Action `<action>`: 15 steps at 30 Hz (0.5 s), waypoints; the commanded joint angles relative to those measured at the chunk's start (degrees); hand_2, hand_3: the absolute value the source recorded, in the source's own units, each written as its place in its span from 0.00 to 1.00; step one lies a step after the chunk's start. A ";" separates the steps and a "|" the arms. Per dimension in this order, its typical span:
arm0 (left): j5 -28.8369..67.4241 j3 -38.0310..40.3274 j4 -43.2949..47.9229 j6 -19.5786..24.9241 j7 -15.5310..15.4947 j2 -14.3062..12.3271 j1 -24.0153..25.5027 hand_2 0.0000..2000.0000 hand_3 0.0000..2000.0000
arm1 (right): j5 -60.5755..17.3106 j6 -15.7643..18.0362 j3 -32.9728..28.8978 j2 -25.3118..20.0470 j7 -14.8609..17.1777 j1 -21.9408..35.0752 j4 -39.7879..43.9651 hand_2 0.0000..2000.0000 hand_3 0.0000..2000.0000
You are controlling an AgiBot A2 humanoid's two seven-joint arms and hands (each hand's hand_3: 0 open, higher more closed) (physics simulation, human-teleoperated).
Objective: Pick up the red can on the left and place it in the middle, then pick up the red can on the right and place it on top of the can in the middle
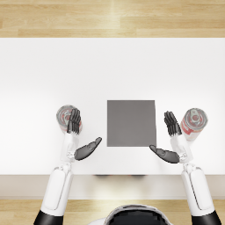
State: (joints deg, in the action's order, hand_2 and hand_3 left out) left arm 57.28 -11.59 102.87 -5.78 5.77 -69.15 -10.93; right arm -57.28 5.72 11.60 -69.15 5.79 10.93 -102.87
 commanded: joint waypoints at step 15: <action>17.84 13.09 0.81 5.67 -5.66 -2.62 -3.18 0.00 0.00 | -19.69 -5.61 -15.18 -1.66 -5.68 -0.43 -6.37 0.00 0.00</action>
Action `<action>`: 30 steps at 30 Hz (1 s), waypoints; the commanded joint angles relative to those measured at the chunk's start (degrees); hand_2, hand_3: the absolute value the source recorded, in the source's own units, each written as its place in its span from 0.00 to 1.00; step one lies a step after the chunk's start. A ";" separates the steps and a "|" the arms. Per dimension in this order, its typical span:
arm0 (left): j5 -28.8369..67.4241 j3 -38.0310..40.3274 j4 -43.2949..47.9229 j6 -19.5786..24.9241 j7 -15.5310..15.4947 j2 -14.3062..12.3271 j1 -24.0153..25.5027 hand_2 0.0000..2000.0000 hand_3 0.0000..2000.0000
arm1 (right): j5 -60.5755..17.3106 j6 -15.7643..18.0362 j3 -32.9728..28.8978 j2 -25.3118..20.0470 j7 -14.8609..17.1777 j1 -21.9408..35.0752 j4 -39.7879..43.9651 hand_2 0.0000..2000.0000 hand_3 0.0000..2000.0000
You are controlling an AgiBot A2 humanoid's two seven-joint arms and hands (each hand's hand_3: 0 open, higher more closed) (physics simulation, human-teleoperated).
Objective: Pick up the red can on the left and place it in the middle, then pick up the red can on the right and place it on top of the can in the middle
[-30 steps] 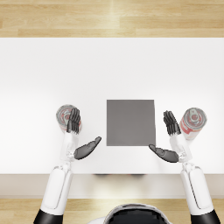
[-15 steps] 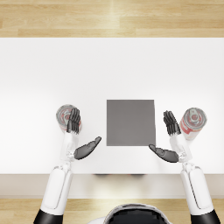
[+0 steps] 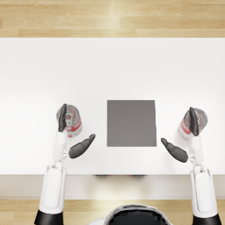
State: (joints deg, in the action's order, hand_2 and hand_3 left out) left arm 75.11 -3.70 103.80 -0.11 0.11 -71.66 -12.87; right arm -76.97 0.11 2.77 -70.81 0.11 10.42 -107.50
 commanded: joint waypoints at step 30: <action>6.49 1.79 -32.32 0.11 -0.11 -4.05 -4.27 0.00 0.00 | -4.64 -0.11 -6.90 -3.56 -0.11 2.87 31.66 0.00 0.00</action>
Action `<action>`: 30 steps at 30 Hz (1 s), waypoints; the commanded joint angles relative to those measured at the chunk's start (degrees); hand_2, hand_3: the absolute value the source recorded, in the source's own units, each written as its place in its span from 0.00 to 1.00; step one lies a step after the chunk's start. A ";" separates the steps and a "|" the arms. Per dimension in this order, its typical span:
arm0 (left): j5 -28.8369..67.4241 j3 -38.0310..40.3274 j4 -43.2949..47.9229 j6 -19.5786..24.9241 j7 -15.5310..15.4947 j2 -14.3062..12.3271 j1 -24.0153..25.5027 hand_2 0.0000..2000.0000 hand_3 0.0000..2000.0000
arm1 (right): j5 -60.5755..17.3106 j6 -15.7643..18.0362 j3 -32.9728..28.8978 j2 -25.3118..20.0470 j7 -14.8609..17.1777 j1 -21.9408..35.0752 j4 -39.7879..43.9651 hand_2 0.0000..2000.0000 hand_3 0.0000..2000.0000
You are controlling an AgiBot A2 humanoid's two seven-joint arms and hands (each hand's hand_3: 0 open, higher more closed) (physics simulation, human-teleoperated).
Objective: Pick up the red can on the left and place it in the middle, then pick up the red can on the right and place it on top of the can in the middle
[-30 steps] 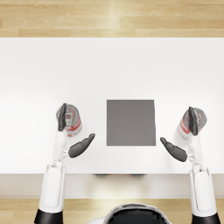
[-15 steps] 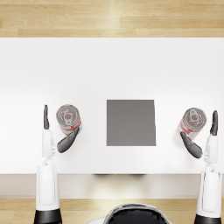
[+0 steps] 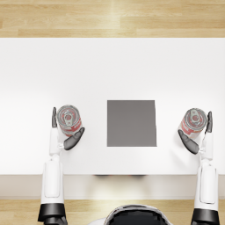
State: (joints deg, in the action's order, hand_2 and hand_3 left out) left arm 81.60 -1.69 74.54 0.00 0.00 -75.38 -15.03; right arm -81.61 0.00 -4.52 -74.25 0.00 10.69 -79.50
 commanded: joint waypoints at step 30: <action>0.01 -14.40 9.20 1.05 -0.25 -5.36 -6.26 1.00 0.76 | -0.01 3.54 3.33 -3.04 -0.47 6.30 -9.91 1.00 0.76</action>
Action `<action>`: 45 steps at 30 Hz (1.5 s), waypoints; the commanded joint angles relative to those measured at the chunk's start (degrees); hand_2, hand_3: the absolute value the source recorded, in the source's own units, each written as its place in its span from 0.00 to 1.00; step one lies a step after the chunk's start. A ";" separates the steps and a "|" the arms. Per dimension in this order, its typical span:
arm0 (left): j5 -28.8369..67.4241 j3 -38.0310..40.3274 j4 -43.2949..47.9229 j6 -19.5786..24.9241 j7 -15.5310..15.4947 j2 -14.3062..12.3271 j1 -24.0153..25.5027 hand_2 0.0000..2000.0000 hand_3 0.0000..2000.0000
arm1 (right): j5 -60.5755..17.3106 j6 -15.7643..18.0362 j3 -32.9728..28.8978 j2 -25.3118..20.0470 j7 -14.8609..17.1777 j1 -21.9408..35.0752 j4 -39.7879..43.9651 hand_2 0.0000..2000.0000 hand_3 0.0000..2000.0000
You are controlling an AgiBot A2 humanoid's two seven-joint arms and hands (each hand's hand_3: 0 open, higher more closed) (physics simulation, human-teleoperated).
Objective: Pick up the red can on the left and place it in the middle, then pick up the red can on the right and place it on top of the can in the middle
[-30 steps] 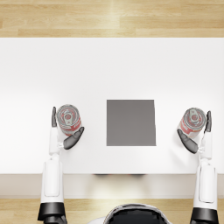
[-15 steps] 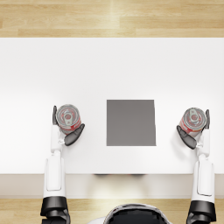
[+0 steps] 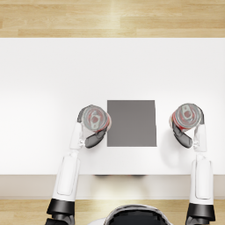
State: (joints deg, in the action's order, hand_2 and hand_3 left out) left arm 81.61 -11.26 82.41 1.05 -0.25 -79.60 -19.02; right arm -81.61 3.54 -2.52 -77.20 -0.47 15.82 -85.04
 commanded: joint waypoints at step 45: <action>-0.03 -2.22 12.93 -1.05 0.16 0.11 10.83 0.00 0.00 | 0.01 0.19 17.96 -9.64 19.38 14.47 -6.06 1.00 0.76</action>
State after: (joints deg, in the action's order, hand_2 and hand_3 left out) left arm 81.58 -16.09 92.94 0.00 -0.06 -80.05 -9.31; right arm -81.60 3.70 14.88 -86.16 19.05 28.44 -92.53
